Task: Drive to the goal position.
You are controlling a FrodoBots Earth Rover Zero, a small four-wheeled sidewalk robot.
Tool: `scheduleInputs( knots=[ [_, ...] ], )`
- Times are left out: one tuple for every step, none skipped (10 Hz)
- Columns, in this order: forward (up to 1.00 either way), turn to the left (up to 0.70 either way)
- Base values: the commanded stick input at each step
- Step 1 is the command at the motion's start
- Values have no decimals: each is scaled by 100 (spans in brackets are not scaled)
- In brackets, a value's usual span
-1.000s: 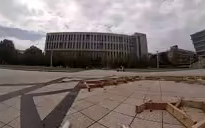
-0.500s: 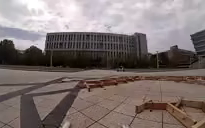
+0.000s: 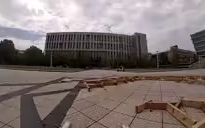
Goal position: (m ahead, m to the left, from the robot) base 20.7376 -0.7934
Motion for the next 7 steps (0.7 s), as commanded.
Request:
scheduleInputs(
  knots=[
    [6,0],
    [6,0],
    [6,1],
    [6,1],
    [6,0],
    [6,1],
    [6,0]
  ],
)
